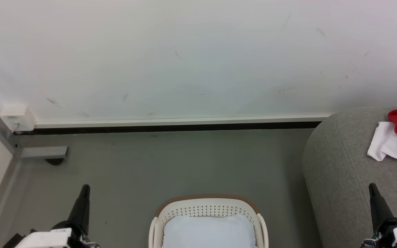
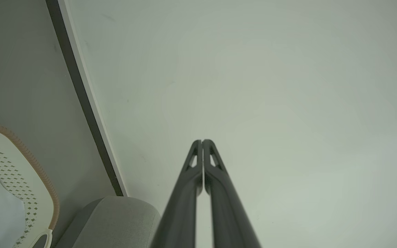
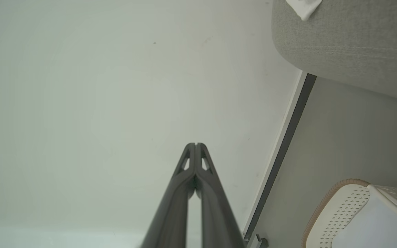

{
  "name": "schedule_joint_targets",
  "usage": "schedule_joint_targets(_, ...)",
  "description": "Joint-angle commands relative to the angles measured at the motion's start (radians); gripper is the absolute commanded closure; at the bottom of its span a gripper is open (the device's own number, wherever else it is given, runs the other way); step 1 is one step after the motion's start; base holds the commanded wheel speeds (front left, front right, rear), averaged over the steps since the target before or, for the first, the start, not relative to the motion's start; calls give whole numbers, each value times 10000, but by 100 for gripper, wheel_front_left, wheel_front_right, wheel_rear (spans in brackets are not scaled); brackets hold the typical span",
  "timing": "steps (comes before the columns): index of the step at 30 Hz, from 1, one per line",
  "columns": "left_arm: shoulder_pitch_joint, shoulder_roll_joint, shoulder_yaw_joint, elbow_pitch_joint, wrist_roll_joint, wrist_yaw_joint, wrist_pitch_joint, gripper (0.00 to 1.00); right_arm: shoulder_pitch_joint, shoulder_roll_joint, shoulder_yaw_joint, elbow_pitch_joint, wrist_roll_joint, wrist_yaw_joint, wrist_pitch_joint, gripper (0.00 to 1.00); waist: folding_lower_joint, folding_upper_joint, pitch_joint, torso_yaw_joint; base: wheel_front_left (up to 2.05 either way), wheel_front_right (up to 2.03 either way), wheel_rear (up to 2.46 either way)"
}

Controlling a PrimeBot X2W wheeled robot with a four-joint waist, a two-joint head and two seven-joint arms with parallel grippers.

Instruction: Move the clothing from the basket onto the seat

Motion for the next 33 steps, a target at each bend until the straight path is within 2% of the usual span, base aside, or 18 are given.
schedule_joint_targets(1,-86,14,18,-37,-132,-53,35,100,-119,-73,-41,-46,10,-21,27,100,0,0,0,0,0,0,0)
schedule_joint_targets(33,-86,16,16,-38,-134,-53,34,100,-119,-72,-40,-46,11,-21,26,100,0,0,0,0,0,0,0)
